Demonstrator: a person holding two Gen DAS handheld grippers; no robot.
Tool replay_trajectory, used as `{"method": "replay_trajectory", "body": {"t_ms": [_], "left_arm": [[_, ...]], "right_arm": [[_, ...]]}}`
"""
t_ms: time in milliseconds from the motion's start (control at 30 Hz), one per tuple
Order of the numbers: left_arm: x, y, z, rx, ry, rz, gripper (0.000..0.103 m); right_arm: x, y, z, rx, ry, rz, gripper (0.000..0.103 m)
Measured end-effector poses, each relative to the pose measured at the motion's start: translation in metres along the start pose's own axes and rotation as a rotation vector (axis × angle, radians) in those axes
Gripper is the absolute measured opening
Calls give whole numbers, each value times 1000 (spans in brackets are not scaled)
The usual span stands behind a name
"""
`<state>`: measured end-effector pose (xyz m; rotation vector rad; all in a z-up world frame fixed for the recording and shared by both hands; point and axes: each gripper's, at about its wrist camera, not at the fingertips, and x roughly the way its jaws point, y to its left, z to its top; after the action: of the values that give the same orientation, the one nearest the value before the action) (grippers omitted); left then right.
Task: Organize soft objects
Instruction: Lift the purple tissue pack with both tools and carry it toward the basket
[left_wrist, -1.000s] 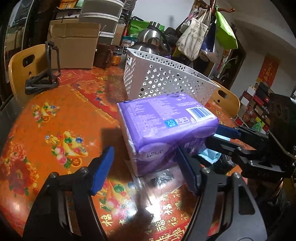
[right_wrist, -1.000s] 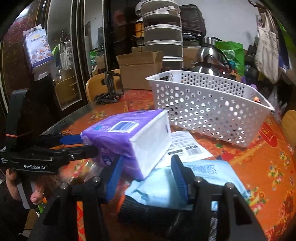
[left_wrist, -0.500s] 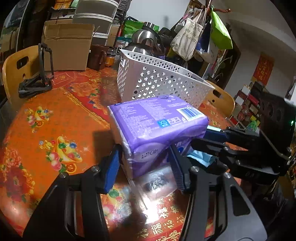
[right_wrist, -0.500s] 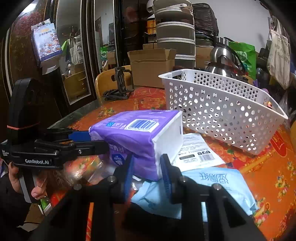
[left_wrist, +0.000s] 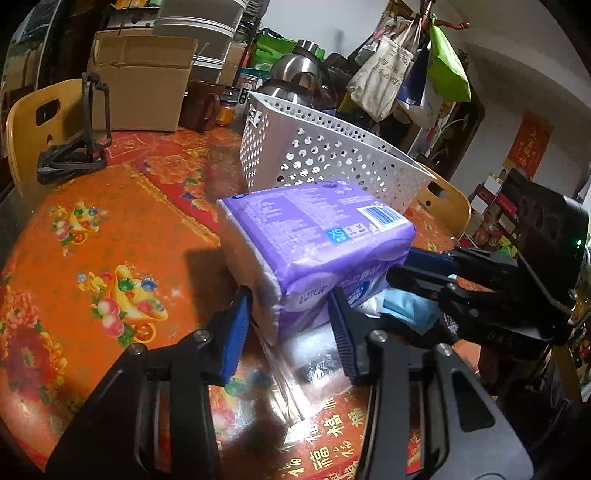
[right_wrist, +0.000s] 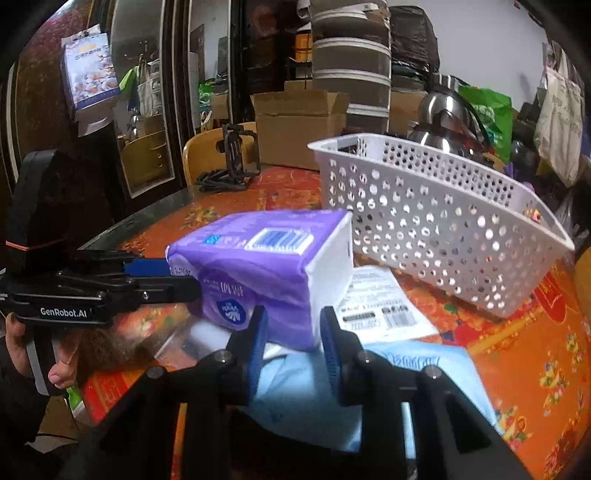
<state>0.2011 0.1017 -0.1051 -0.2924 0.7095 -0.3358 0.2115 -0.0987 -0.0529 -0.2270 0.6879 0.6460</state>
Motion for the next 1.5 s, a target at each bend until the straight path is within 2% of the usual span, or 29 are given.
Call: {"method": "replay_trajectory", "body": {"t_ms": [67, 133, 200, 233, 300, 367, 467, 567, 667, 767, 900, 1267, 1500], "left_arm": [[1, 1, 0, -5, 3, 2, 44], [3, 2, 1, -9, 8, 3, 58], [3, 1, 3, -9, -2, 14, 71], [3, 2, 4, -7, -9, 19, 72], [5, 1, 6, -9, -7, 0, 72], [9, -2, 7, -12, 8, -28, 68], [11, -10, 8, 11, 5, 24, 63], [9, -10, 8, 2, -2, 29, 56], [6, -17, 8, 16, -8, 31, 56], [7, -29, 6, 48, 3, 56, 56], [-1, -42, 9, 57, -13, 51, 56], [-25, -94, 39, 132, -68, 36, 55], [-34, -133, 81, 192, -104, -11, 51]], "right_arm": [[-1, 1, 5, -12, -8, 7, 31], [-2, 0, 9, -25, -17, 9, 39], [0, -2, 13, -31, -17, 24, 39], [1, -4, 15, -30, -23, 46, 39], [3, -3, 18, -42, -18, 70, 39], [6, 0, 19, -69, -10, 68, 39], [9, 6, 19, -99, -1, 67, 38], [9, 8, 17, -116, -3, 46, 35], [2, 7, 15, -101, -19, 51, 33], [-7, 11, 13, -100, -34, 18, 32], [-19, 11, 12, -87, -46, -21, 32], [-67, -3, 13, -31, -130, -72, 31], [-102, -26, 29, 3, -182, -105, 31]]}}
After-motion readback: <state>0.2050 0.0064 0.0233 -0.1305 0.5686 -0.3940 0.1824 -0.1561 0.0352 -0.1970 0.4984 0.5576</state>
